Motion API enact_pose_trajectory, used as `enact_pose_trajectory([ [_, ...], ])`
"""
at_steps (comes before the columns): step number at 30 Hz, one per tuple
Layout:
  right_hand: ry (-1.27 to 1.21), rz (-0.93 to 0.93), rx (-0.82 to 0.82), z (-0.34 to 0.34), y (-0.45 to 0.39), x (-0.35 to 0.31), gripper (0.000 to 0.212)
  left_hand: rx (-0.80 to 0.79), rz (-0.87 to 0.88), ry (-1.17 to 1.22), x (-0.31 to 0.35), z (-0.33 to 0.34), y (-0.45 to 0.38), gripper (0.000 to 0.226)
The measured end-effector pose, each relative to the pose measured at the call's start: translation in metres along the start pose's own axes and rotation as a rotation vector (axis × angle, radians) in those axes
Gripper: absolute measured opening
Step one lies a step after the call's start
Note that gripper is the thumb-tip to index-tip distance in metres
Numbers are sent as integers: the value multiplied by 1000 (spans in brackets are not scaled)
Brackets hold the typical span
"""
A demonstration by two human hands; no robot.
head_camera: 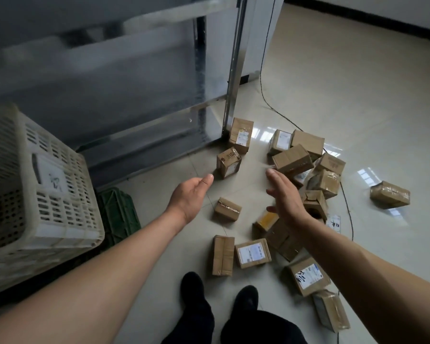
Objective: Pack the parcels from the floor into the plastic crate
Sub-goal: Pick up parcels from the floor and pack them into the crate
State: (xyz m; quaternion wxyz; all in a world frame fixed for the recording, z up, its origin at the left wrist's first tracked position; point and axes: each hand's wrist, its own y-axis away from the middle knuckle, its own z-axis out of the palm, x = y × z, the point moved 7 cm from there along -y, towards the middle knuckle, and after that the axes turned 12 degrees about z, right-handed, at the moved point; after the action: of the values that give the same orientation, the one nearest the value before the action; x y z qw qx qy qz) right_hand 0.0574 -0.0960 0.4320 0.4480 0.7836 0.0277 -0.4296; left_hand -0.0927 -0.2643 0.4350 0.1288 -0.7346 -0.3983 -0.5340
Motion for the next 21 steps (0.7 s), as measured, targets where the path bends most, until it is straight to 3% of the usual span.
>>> enact_pose_trajectory([
  [6, 44, 98, -57, 10, -49, 58, 59, -22, -108, -14, -56, 32, -2, 48],
  [15, 183, 237, -123, -5, -161, 189, 93, -18, -333, 16, -184, 153, -11, 45],
  [19, 212, 308, -103, -22, -219, 262, 85, -49, -435, 57, -255, 227, -20, 46],
  [21, 208, 346, -75, -30, -248, 303, 67, -87, -475, 63, -291, 264, -23, 44],
])
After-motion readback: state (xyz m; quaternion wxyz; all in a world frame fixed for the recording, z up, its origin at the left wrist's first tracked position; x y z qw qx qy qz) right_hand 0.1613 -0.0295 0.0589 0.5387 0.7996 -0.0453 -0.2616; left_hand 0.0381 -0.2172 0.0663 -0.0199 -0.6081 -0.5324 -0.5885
